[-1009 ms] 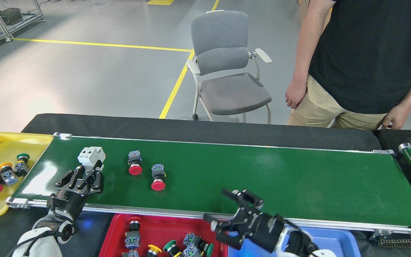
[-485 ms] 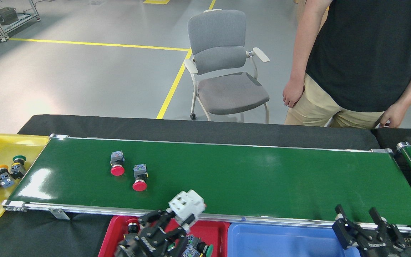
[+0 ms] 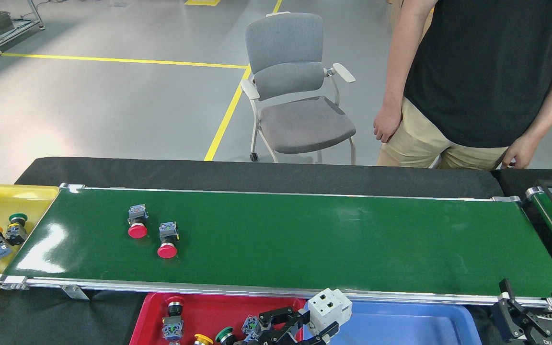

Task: Pick switch part from conveyor to tray

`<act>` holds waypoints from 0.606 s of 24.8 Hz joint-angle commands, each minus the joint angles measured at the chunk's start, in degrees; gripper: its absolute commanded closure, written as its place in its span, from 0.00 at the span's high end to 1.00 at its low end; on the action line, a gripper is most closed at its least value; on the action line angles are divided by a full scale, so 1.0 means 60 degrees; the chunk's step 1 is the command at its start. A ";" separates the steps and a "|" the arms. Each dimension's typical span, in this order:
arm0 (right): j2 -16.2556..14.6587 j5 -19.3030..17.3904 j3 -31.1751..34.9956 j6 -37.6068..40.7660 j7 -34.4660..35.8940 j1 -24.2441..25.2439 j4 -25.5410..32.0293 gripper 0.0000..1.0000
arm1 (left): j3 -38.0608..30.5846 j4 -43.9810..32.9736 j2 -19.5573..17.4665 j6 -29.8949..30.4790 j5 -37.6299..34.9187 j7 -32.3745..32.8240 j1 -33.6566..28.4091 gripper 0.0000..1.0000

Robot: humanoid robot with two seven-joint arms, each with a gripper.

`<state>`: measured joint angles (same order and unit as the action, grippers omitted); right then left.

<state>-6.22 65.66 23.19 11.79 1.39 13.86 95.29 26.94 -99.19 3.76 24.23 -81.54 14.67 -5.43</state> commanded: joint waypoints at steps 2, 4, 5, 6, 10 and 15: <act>0.0011 -0.0015 0.0046 -0.0031 0.0062 -0.0259 0.0115 0.99 | 0.0007 -0.0153 0.0090 -0.0201 0.0085 -0.0057 0.0027 0.99; 0.0041 -0.0015 0.0046 -0.0031 0.0062 -0.0318 0.0115 0.99 | -0.0242 -0.0343 0.0017 -0.0187 0.0100 -0.0072 0.0012 1.00; 0.0055 -0.0015 0.0032 -0.0031 0.0047 -0.0347 0.0086 0.99 | -0.0579 -0.0417 -0.0027 -0.0187 0.0100 -0.0087 -0.0017 1.00; 0.0055 0.0000 0.0017 -0.0031 0.0047 -0.0376 0.0086 0.99 | -0.1251 -0.0417 -0.0100 -0.0187 0.0100 -0.0145 -0.0046 1.00; 0.0055 0.0044 -0.0349 -0.0016 0.0047 -0.0464 0.0086 0.99 | -0.5179 -0.0065 -0.0320 0.0253 0.0100 -0.0834 -0.0208 1.00; 0.0202 0.0219 -0.0847 -0.0002 0.0033 -0.0581 0.0071 0.99 | -0.8884 0.1574 -0.1447 0.1907 0.0144 -0.1595 -0.0266 1.00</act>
<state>-4.99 66.79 18.18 11.57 1.61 11.23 95.16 -23.41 -91.38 -3.78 31.58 -80.96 7.12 -7.04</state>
